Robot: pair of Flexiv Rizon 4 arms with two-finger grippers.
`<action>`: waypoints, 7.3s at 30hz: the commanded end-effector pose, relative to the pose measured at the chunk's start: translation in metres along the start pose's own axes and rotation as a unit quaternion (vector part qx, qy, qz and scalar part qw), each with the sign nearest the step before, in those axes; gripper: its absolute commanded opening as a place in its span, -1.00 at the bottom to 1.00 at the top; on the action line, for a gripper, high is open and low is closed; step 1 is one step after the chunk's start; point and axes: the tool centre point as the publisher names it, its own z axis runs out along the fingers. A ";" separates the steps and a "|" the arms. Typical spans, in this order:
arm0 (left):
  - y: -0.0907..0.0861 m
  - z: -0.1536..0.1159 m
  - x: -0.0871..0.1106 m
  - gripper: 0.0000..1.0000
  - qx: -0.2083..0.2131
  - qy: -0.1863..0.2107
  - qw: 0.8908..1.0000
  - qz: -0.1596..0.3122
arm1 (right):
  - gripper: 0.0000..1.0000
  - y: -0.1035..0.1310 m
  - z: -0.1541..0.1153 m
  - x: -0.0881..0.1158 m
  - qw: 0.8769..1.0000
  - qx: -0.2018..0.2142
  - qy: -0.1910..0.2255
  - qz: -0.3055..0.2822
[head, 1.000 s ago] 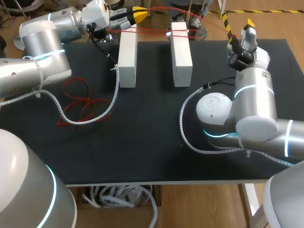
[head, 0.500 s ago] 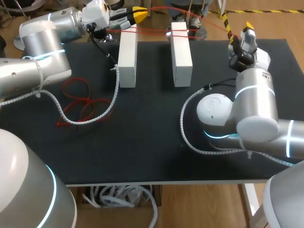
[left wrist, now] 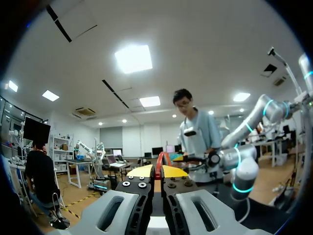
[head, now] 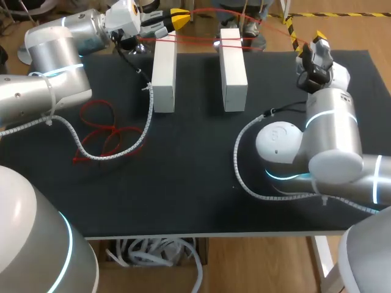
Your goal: Grab the tape and strap the tape.
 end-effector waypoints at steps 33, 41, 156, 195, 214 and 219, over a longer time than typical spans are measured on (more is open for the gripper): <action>0.001 0.000 0.000 -1.00 0.002 0.000 1.000 0.001 | -1.00 -0.011 0.012 -0.007 0.994 -0.013 0.009 -0.104; 0.001 0.000 0.000 -1.00 0.002 0.000 1.000 0.001 | -1.00 -0.016 0.007 0.004 0.980 -0.010 0.020 -0.197; -0.014 0.038 0.032 -1.00 -0.589 -0.075 0.801 -0.067 | -1.00 -0.012 0.005 0.022 0.952 0.004 0.079 -0.296; -0.014 0.038 0.032 -1.00 -0.589 -0.075 0.801 -0.067 | -1.00 -0.008 -0.053 0.076 0.856 0.080 -0.039 -0.508; -0.014 0.038 0.032 -1.00 -0.589 -0.075 0.801 -0.067 | -1.00 -0.042 -0.062 0.060 0.838 -0.079 -0.161 -0.516; -0.014 0.038 0.032 -1.00 -0.589 -0.075 0.801 -0.067 | -1.00 -0.042 -0.062 0.060 0.838 -0.079 -0.161 -0.516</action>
